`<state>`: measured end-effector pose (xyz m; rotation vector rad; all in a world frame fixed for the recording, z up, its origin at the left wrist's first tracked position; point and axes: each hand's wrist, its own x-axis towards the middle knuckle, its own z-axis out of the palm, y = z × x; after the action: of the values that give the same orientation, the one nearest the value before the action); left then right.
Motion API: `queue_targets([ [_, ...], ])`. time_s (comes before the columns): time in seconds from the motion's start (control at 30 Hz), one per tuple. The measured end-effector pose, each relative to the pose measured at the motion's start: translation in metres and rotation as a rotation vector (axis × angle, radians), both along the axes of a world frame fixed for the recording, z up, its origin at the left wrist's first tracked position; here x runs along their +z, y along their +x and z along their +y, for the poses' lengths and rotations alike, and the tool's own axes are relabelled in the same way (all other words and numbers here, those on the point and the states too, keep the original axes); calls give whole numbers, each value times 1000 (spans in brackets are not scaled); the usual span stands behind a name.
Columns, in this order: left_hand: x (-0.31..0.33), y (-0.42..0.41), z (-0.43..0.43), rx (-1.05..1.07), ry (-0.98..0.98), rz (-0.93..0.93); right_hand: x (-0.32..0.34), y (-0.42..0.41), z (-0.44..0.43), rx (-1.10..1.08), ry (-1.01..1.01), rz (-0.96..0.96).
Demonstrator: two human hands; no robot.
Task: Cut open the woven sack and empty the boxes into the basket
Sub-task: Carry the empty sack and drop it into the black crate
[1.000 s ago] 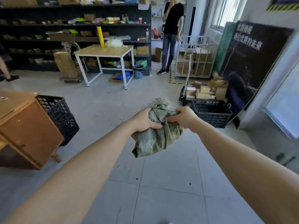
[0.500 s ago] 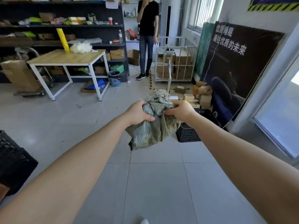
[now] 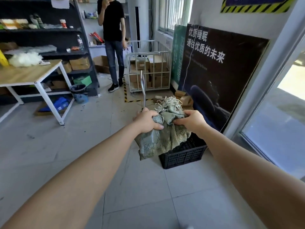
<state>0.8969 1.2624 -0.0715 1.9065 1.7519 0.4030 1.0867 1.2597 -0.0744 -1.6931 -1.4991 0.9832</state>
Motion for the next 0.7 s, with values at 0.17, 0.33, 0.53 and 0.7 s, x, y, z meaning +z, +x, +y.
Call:
queue_targets([
  [0.17,-25,49,106,95,-19,131,-24,45,118,2,4,-6],
  [0.33,-26,85,199,188,-101,-252,-7,77,220,43,21,-10],
  [0.53,-30,116,303,312,-303,-942,6,103,317,67,67,-37],
  [0.7,-46,143,384,316,-392,-1131,5,126,388,41,95,-102],
])
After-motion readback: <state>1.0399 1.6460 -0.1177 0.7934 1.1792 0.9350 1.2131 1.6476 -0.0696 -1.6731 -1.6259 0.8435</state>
